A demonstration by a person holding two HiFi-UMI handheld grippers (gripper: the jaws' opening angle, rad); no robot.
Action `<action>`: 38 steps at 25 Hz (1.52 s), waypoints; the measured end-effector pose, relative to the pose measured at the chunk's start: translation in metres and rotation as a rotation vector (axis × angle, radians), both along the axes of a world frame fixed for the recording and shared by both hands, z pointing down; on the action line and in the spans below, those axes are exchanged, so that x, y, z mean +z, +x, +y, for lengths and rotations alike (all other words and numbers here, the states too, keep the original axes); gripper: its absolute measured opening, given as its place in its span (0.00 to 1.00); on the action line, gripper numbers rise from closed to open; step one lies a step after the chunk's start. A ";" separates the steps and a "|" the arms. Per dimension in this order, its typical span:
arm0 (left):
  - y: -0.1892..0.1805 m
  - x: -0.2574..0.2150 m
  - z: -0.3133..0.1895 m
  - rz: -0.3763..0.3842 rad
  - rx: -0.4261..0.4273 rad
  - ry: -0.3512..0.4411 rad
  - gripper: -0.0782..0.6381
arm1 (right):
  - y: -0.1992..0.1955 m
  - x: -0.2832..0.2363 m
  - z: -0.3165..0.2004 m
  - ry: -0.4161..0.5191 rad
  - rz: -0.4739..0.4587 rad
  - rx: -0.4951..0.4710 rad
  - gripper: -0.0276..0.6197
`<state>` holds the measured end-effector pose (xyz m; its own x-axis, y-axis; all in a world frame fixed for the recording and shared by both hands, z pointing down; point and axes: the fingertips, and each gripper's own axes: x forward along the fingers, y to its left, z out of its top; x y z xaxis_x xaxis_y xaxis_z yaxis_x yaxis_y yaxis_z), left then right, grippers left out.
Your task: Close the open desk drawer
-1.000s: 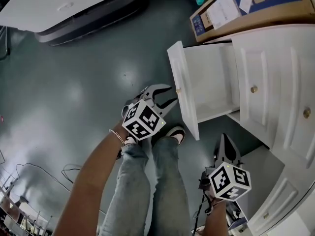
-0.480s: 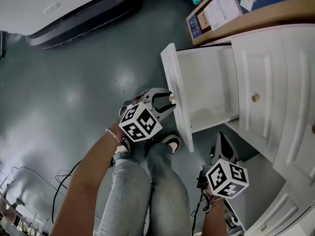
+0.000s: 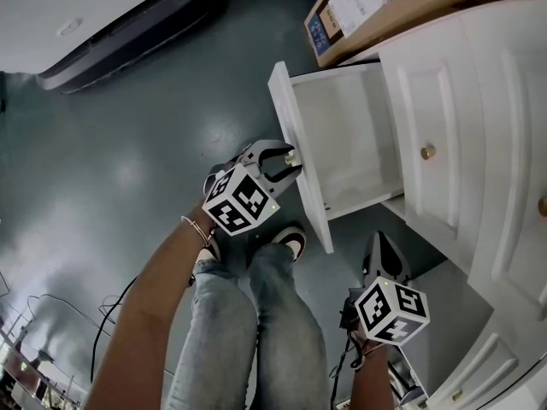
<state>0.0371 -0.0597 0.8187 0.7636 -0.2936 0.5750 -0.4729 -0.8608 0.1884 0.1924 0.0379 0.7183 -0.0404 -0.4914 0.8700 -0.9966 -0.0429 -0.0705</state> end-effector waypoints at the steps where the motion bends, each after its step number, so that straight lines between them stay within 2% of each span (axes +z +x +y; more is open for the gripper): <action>1: 0.004 0.000 -0.002 -0.001 -0.001 0.001 0.32 | 0.005 0.000 0.002 -0.002 0.001 0.004 0.05; 9: 0.045 -0.001 -0.020 0.012 0.029 0.018 0.32 | 0.035 0.001 0.009 -0.010 0.021 0.040 0.05; 19: 0.096 0.000 -0.046 0.043 -0.005 -0.005 0.32 | 0.057 0.006 0.027 -0.043 0.008 0.103 0.05; 26: 0.125 0.000 -0.059 0.059 0.007 -0.002 0.32 | 0.071 0.009 0.033 -0.045 0.007 0.139 0.05; 38: 0.153 0.000 -0.073 0.080 -0.006 -0.012 0.32 | 0.089 0.014 0.042 -0.045 0.003 0.167 0.05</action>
<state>0.1898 -0.1324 0.8190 0.8054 -0.2915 0.5161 -0.4610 -0.8554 0.2362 0.2816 0.0797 0.7319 0.0417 -0.4519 0.8911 -0.9755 -0.2113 -0.0615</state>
